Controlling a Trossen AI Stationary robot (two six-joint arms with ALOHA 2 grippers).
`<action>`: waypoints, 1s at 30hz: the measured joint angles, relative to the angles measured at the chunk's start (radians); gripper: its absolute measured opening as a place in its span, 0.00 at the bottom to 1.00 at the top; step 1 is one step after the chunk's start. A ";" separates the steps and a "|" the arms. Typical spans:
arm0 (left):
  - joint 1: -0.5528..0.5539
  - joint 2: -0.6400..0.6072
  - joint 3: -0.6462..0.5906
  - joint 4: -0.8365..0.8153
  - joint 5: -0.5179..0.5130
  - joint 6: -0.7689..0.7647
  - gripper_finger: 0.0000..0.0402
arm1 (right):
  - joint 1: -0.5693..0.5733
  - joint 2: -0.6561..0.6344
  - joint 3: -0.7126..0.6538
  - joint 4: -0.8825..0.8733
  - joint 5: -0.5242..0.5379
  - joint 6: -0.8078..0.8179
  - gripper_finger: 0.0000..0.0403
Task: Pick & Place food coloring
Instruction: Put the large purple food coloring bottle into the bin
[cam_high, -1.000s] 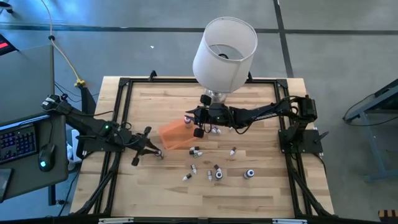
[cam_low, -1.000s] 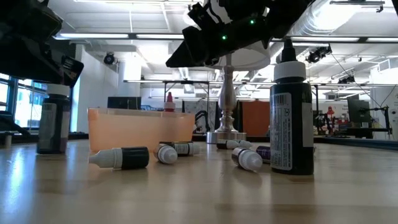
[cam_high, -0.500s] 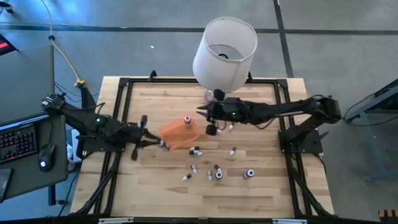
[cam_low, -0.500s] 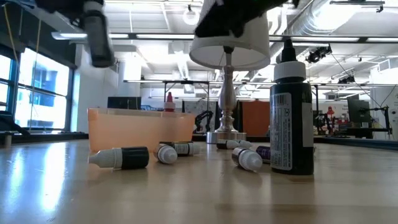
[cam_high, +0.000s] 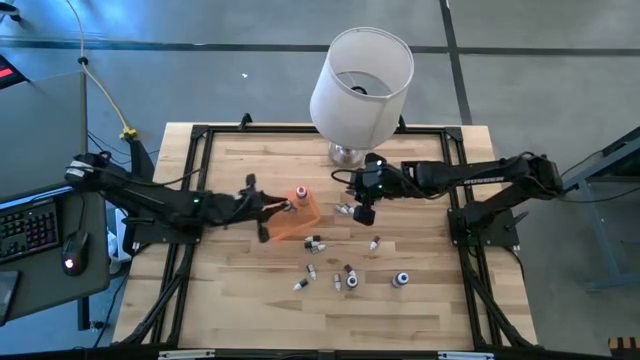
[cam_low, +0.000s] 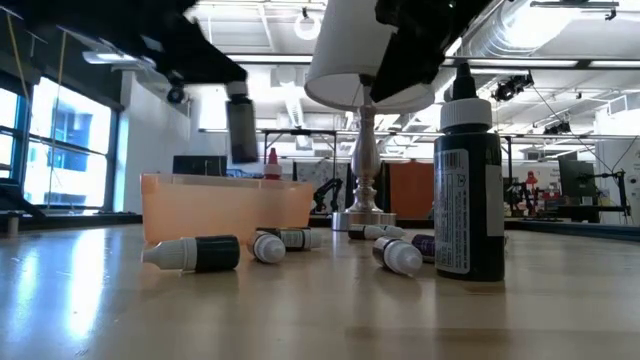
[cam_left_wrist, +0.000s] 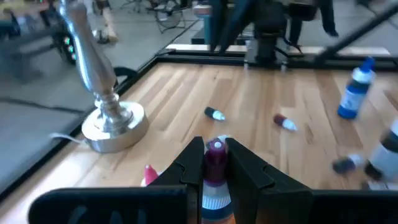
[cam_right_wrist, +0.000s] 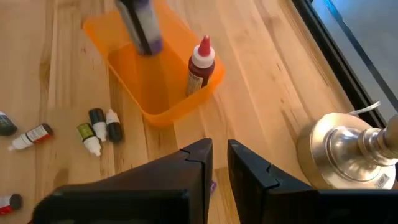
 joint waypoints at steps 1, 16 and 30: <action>0.026 0.032 0.000 0.031 0.016 -0.025 0.10 | 0.000 0.000 0.000 0.000 0.000 -0.001 0.10; 0.137 0.399 0.000 0.250 0.061 -0.115 0.09 | 0.000 0.000 0.000 -0.002 0.020 -0.030 0.08; 0.141 0.475 0.001 0.394 0.040 -0.091 0.14 | 0.000 0.001 0.000 0.000 0.041 -0.036 0.07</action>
